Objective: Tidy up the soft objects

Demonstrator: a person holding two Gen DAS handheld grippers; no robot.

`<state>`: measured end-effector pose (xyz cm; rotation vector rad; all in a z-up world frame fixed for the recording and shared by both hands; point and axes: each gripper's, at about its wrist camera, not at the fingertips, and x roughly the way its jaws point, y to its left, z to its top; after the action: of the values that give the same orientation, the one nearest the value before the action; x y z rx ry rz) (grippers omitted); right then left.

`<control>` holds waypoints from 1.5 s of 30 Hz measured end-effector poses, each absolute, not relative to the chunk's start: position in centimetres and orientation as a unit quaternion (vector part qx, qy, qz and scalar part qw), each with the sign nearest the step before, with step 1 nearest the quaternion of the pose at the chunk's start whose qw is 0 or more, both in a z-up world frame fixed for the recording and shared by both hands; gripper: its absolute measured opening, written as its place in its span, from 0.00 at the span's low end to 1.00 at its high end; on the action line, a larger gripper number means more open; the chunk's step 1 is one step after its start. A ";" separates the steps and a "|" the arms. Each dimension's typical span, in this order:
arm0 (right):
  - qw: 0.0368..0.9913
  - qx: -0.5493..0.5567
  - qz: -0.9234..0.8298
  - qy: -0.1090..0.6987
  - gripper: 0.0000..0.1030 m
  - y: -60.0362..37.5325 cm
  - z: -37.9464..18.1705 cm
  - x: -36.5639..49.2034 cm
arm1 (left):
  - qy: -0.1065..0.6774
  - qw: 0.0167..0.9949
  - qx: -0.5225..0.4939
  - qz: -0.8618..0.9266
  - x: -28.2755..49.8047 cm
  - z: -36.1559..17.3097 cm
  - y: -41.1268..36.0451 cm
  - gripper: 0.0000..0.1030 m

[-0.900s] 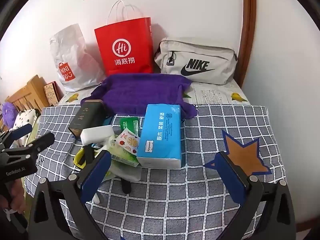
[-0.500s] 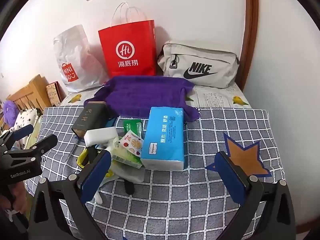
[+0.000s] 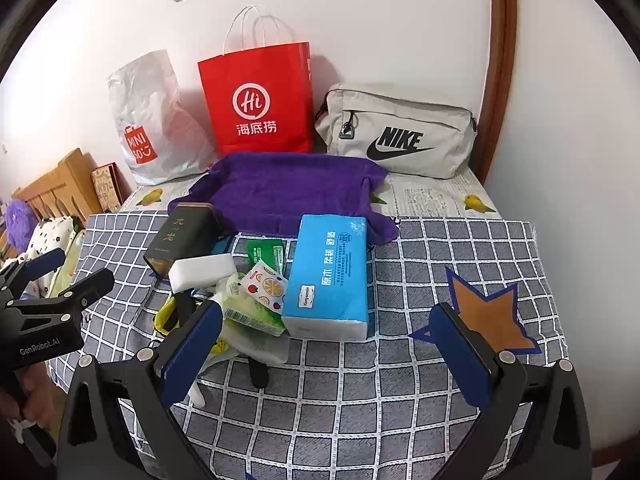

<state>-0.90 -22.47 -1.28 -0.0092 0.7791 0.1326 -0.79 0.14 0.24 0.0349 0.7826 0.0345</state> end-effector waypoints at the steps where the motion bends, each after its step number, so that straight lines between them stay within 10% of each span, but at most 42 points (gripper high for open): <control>1: 0.923 -0.004 0.065 0.380 0.99 -22.5 -1.3 -0.9 | 0.382 0.924 0.016 0.015 -0.8 0.2 0.1 1.00; 45: 0.927 -0.006 0.062 0.370 0.99 -22.2 -0.5 -1.5 | 0.374 0.927 0.016 0.013 -1.3 0.8 0.0 1.00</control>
<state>-1.52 -22.22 -0.50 -0.0119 0.7580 0.1265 -1.29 0.01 0.78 0.0334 0.7669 0.0261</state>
